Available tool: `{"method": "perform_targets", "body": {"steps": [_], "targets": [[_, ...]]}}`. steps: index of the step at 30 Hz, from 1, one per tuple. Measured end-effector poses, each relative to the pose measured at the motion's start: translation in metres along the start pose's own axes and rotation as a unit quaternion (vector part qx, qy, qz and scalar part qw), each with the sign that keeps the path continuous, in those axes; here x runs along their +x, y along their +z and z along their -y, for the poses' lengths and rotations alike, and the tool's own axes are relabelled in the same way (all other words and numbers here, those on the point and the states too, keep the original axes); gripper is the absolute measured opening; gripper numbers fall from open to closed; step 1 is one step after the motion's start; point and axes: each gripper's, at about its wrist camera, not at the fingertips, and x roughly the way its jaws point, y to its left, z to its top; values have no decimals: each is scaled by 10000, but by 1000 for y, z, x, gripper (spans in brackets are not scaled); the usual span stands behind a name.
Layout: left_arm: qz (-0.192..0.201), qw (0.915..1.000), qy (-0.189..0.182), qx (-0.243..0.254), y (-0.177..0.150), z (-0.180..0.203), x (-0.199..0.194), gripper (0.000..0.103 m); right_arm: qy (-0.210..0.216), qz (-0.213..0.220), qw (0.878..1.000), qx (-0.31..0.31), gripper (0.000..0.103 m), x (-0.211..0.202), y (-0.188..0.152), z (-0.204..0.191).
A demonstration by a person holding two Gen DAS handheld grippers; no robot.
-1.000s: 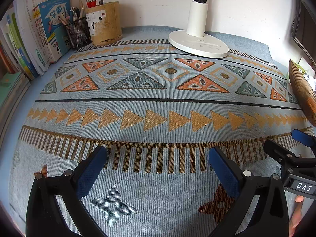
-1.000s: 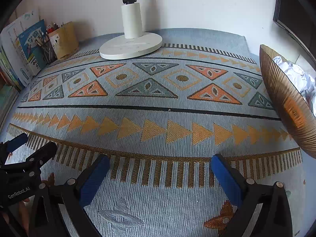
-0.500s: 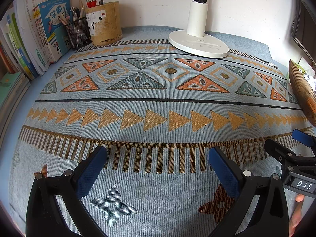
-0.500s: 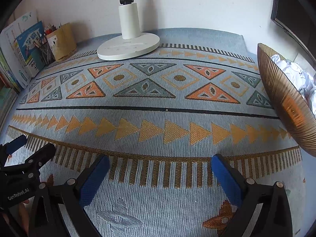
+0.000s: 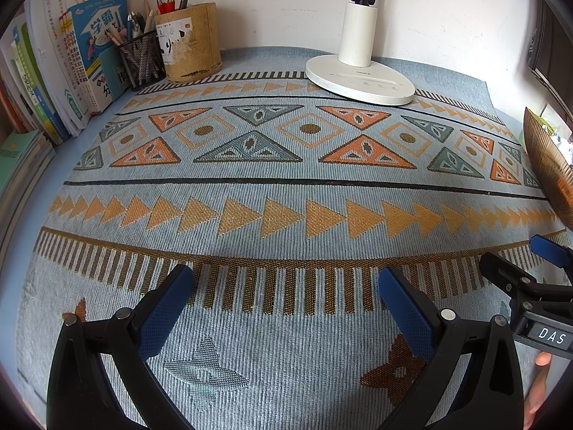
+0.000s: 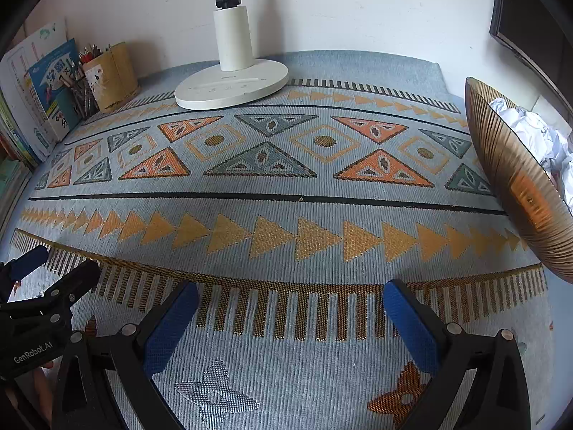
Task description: Organize objects
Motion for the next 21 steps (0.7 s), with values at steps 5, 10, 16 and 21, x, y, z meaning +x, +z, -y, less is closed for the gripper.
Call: {"method": "perform_targets", "body": {"steps": [5, 10, 16, 21], "targets": [[0, 10000, 0, -1, 0, 0, 0, 103, 10, 6, 10000, 17, 103, 0, 0, 0], [1, 10000, 1, -1, 0, 0, 0, 103, -6, 0, 10000, 7, 103, 0, -1, 0], [-1, 10000, -7, -7, 0, 0, 0, 103, -17, -9, 10000, 0, 103, 0, -1, 0], [0, 10000, -8, -1, 0, -1, 0, 103, -68, -43, 10000, 13, 103, 0, -1, 0]]}}
